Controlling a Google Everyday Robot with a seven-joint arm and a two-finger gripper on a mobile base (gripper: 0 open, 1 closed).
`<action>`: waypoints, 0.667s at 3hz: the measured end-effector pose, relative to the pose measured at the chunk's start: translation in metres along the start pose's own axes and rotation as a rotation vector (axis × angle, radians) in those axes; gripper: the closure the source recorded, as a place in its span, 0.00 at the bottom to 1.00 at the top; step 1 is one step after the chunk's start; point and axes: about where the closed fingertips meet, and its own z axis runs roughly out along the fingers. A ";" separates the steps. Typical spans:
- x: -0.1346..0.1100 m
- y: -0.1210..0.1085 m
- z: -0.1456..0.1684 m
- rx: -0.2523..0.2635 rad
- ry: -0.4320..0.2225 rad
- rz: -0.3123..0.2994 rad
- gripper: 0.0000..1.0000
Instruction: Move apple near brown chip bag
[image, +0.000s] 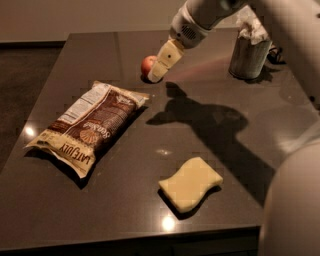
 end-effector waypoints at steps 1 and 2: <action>-0.005 -0.020 0.039 -0.010 0.022 0.064 0.00; 0.004 -0.044 0.066 -0.013 0.035 0.148 0.00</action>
Offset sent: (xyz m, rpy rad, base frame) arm 0.1029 0.0131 -0.0751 0.0277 0.1654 -0.2141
